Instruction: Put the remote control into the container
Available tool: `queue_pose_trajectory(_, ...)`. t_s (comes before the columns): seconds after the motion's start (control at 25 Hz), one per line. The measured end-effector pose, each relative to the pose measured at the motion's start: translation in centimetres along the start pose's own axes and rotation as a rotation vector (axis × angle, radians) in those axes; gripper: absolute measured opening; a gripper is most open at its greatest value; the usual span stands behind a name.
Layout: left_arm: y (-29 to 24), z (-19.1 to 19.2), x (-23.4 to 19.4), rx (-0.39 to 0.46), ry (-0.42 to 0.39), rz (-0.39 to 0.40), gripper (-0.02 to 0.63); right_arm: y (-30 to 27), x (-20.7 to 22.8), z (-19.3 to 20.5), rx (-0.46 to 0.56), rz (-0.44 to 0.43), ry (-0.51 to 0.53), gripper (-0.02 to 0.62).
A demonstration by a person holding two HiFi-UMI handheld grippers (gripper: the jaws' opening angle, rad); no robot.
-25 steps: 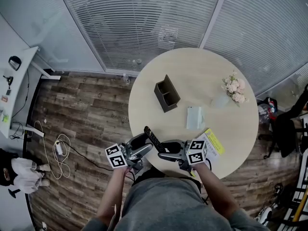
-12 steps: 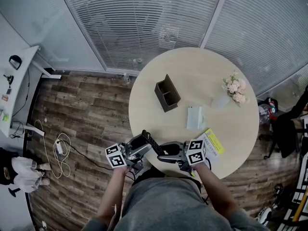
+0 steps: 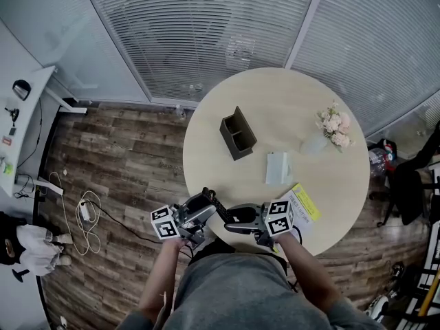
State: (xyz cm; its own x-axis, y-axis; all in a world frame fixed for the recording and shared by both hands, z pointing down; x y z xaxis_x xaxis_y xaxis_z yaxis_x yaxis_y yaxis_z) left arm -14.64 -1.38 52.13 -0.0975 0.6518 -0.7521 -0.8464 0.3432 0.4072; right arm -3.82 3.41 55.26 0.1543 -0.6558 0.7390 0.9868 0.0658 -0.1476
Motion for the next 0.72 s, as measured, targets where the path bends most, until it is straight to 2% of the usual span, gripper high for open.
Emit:
queue_pose_trajectory(0.24,-0.09,0.11,-0.04,-0.028,0.012,-0.002,0.262,0.25,-0.01,0.04,-0.002,-0.009,-0.013,0.228)
queue_pose_trajectory(0.4,0.29,0.14,-0.23,-0.017,0.045,-0.009,0.196,0.06,-0.20,0.27,-0.009,-0.023,-0.016,0.228)
queue_pose_trajectory(0.72,0.72,0.43,-0.29,-0.021,0.054,-0.010,0.186,-0.20,-0.14,0.70,-0.017,-0.031,-0.020,0.229)
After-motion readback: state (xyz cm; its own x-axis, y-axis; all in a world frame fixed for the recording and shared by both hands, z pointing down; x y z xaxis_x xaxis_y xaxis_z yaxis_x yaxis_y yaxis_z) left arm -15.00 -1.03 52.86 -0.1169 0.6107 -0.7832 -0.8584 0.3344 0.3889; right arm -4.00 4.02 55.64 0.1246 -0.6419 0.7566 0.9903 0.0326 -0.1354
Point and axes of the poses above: the fingertips, and each gripper's own axes: y backward along the fingers, x to its right, z out of its underside, the point moved 4 cm from there along y, backward along the fingers, and after that the axes turned 7 degrees about z, right-handed, at the moved point
